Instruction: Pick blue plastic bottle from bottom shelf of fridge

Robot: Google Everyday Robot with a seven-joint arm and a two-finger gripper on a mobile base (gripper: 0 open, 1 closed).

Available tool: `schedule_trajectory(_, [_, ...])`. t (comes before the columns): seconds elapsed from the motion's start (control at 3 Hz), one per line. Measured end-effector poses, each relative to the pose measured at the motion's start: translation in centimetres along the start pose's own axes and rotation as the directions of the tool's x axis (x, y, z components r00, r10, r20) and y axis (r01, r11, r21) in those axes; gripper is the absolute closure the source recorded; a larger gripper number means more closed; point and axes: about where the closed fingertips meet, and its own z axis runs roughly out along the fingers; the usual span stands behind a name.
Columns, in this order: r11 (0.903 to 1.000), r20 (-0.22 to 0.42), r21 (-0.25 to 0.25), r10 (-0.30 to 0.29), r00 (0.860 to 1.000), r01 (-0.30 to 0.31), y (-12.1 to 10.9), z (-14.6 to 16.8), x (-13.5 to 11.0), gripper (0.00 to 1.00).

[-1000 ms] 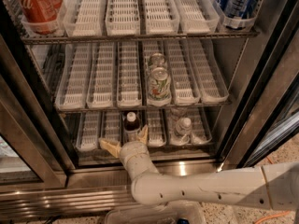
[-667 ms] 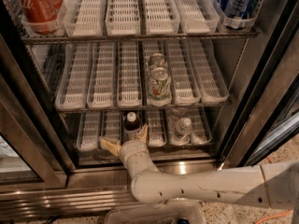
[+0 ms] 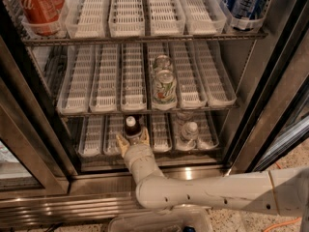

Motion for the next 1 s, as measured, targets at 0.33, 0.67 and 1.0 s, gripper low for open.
schedule_trajectory(0.33, [1.0,0.0,0.0,0.0,1.0,0.0,-0.01,0.02,0.01,0.63])
schedule_trajectory(0.67, [1.0,0.0,-0.001,0.0,1.0,0.0,-0.18,-0.01,-0.21,0.86])
schedule_trajectory(1.0, [1.0,0.001,-0.002,0.006,1.0,-0.006,-0.03,-0.19,-0.19,1.0])
